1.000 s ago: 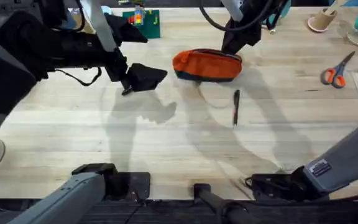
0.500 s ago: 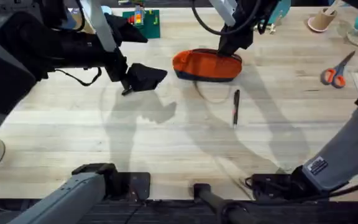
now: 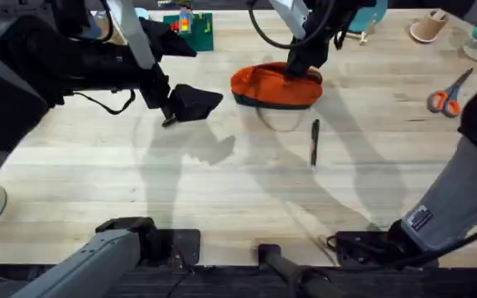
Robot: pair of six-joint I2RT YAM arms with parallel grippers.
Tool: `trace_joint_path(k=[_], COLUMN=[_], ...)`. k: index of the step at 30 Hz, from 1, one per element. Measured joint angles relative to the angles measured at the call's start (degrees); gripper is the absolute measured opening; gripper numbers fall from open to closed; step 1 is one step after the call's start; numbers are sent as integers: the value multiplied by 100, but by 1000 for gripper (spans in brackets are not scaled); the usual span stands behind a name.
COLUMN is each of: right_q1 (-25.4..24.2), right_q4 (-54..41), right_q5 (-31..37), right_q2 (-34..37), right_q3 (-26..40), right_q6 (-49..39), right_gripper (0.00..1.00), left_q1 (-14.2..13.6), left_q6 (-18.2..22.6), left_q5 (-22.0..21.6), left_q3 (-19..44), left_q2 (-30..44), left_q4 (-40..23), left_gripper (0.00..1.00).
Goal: Unzip the bag, pick up the pens from the table one at a time and place them inside, then zip the bag closed.
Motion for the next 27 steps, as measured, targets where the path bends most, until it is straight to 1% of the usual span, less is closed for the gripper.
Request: trace_joint_path(k=[12,16,17,18,19,24,25,27], right_q1=[90,120,120,120,120,140,148,155], right_q4=[-9,-7,-9,-7,-9,-14,-18,-20], right_q5=[4,11,11,13,15,26,28,31], right_q2=[384,408,410,409,409,421,431,440], right_q3=[0,0,0,0,0,0,0,0], right_q6=[97,129,138,149,153,151,135,147], right_gripper=[33,33,55,108,192,900,969,994], left_q1=[0,0,0,0,0,0,0,0], left_q6=[0,0,0,0,0,0,0,0], left_q5=[0,0,0,0,0,0,0,0], left_q3=[0,0,0,0,0,0,0,0], left_q2=[0,0,0,0,0,0,0,0], left_q4=[0,0,0,0,0,0,0,0], left_gripper=[992,993,992,993,993,993,993,993])
